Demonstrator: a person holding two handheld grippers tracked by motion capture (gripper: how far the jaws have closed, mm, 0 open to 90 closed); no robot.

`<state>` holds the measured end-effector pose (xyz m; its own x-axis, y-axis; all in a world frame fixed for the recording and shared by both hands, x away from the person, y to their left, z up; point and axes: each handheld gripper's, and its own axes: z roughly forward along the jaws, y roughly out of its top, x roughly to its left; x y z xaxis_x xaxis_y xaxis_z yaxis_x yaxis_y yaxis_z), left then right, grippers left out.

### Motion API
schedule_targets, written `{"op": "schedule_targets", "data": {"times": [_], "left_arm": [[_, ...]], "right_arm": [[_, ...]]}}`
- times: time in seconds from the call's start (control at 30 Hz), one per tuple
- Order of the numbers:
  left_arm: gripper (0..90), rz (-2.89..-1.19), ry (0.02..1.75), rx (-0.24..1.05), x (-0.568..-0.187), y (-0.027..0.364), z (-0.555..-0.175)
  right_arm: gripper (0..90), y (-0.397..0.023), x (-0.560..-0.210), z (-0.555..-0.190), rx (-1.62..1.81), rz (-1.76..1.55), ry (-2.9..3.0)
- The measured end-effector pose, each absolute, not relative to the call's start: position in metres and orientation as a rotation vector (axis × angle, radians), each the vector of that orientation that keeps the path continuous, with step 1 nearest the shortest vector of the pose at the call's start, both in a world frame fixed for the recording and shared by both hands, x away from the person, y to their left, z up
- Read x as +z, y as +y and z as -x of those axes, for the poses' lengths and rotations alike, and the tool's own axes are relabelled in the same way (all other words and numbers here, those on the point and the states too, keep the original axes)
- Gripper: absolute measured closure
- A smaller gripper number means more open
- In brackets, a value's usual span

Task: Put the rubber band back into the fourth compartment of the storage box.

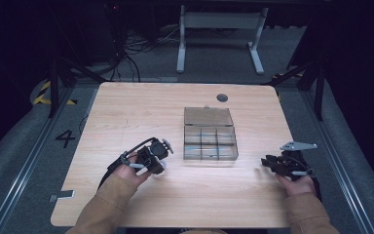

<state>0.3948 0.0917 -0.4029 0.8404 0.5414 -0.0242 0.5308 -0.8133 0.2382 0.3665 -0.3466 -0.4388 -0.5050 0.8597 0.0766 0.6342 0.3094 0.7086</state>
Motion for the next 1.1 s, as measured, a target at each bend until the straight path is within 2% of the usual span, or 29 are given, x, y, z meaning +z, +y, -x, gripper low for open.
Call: {"op": "schedule_targets", "data": {"times": [1.1], "left_arm": [[82.4, -2.773, 0.744, 0.074, -0.358, 0.067, -0.404]], "right_arm": [[68.0, -0.347, -0.443, -0.362, 0.984, -1.35, 2.276]]}}
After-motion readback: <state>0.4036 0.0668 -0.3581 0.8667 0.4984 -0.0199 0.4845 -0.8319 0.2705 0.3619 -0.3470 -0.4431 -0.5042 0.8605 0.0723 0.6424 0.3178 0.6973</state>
